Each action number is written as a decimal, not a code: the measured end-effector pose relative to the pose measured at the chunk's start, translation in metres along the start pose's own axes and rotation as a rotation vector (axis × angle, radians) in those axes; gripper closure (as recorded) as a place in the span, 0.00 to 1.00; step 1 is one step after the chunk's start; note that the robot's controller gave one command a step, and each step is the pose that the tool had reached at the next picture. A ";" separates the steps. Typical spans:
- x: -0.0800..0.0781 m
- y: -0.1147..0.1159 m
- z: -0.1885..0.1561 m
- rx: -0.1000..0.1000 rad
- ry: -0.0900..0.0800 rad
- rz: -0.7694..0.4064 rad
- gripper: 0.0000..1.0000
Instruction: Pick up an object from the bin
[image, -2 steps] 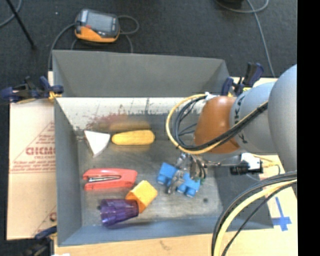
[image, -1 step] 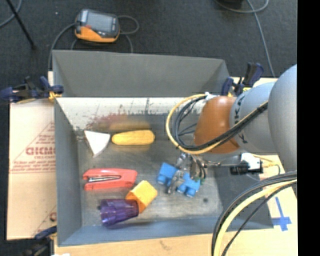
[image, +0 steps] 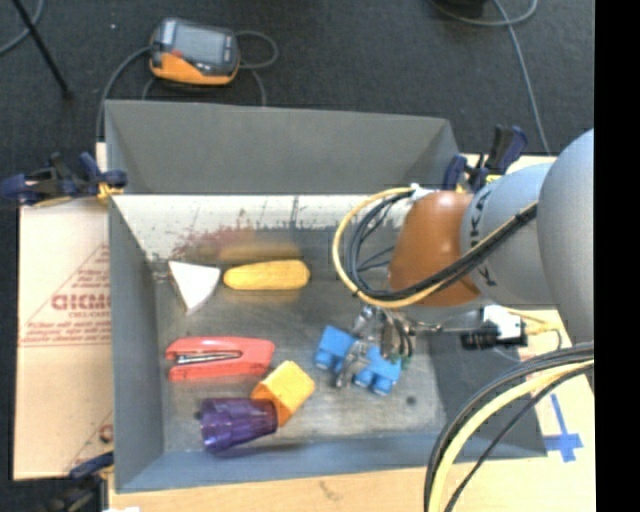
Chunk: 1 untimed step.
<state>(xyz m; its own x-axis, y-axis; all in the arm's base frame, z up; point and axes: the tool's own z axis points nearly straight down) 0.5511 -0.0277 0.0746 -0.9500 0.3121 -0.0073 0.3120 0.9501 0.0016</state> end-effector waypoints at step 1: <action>0.003 -0.001 -0.012 0.003 0.012 0.000 1.00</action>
Offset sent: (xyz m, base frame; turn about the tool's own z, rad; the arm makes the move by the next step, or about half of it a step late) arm -0.0001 0.0001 0.0606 0.0000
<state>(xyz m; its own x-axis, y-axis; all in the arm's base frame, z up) 0.5484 -0.0276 0.0865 -0.9501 0.3120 0.0047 0.3120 0.9501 -0.0012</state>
